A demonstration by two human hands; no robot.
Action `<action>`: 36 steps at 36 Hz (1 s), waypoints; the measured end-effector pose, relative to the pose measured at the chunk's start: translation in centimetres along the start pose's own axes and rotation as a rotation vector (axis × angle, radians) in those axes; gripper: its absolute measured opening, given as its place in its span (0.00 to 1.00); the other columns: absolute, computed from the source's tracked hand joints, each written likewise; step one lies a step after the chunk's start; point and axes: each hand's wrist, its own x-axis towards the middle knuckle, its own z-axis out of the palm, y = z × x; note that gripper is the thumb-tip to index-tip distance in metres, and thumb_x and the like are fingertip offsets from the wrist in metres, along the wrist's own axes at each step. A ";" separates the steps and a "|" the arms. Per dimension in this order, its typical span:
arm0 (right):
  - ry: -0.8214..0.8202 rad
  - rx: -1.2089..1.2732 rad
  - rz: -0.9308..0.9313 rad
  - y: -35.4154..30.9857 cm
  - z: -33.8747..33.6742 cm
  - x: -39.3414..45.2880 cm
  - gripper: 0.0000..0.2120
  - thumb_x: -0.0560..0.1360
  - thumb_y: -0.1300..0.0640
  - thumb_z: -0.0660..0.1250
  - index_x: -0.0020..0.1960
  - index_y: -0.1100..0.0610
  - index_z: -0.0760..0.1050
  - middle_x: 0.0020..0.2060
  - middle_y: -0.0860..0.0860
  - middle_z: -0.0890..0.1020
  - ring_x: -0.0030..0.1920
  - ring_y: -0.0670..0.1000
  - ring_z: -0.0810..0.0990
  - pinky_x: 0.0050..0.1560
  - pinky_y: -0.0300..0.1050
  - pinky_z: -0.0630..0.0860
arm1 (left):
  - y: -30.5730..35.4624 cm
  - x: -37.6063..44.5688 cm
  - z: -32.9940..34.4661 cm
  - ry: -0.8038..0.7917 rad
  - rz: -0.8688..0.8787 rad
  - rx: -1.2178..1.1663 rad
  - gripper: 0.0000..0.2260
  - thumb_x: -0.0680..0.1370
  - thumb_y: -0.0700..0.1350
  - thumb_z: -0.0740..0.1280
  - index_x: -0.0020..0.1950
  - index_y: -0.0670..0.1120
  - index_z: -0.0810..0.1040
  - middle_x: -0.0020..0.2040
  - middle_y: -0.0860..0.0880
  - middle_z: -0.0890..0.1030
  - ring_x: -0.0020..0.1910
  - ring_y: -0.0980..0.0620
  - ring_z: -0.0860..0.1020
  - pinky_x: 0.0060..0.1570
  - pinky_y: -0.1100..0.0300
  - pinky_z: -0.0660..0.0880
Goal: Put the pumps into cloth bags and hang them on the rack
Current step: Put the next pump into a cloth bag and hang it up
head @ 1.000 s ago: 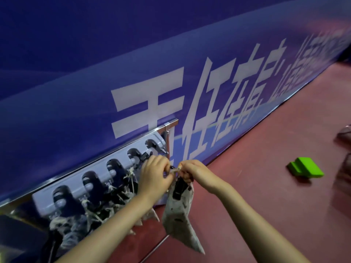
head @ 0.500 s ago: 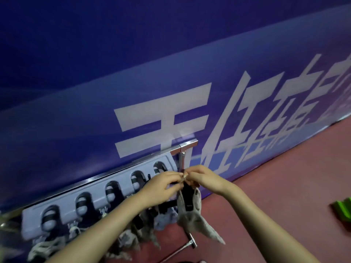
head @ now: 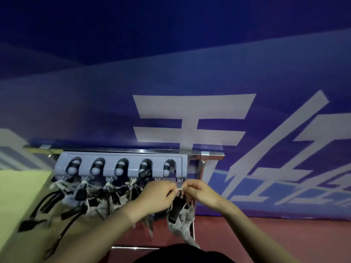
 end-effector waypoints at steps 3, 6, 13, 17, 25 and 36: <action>-0.046 -0.013 -0.034 1.1 0.1 -0.1 0.10 0.81 0.54 0.62 0.42 0.55 0.75 0.35 0.52 0.76 0.36 0.47 0.75 0.41 0.40 0.72 | 0.1 -0.6 0.7 0.010 -0.024 0.073 0.12 0.81 0.52 0.55 0.46 0.49 0.75 0.44 0.50 0.79 0.43 0.48 0.77 0.40 0.53 0.70; 0.012 0.022 -0.071 1.8 0.0 0.2 0.09 0.81 0.55 0.63 0.42 0.56 0.75 0.33 0.50 0.74 0.35 0.47 0.72 0.38 0.39 0.69 | 0.7 -0.2 0.7 0.022 -0.063 0.103 0.11 0.81 0.51 0.55 0.48 0.49 0.75 0.43 0.49 0.78 0.44 0.47 0.77 0.39 0.53 0.69; 0.190 0.033 -0.065 2.0 0.5 2.1 0.12 0.79 0.58 0.64 0.37 0.49 0.73 0.29 0.46 0.75 0.31 0.42 0.71 0.38 0.40 0.68 | 1.1 1.3 0.7 0.117 -0.192 0.180 0.12 0.82 0.51 0.54 0.50 0.48 0.74 0.45 0.47 0.79 0.46 0.44 0.77 0.36 0.55 0.64; 0.190 0.027 -0.040 3.1 0.3 2.1 0.09 0.78 0.56 0.65 0.38 0.51 0.74 0.32 0.49 0.75 0.34 0.45 0.72 0.40 0.43 0.69 | 0.9 1.3 1.2 0.185 -0.154 0.256 0.11 0.81 0.51 0.56 0.48 0.49 0.76 0.45 0.47 0.80 0.48 0.45 0.78 0.37 0.55 0.69; 0.179 0.027 0.035 4.5 0.3 1.9 0.11 0.78 0.58 0.65 0.37 0.52 0.76 0.33 0.49 0.77 0.35 0.46 0.75 0.43 0.43 0.72 | 0.5 1.7 1.8 0.194 -0.073 0.271 0.08 0.78 0.46 0.63 0.40 0.47 0.75 0.35 0.46 0.76 0.40 0.44 0.76 0.30 0.56 0.64; 0.184 0.038 0.043 4.8 1.1 1.3 0.11 0.79 0.55 0.64 0.39 0.54 0.77 0.28 0.46 0.76 0.32 0.44 0.73 0.38 0.38 0.70 | 1.0 1.1 1.9 0.132 -0.111 0.219 0.10 0.81 0.51 0.58 0.50 0.48 0.75 0.45 0.46 0.79 0.49 0.46 0.76 0.37 0.54 0.66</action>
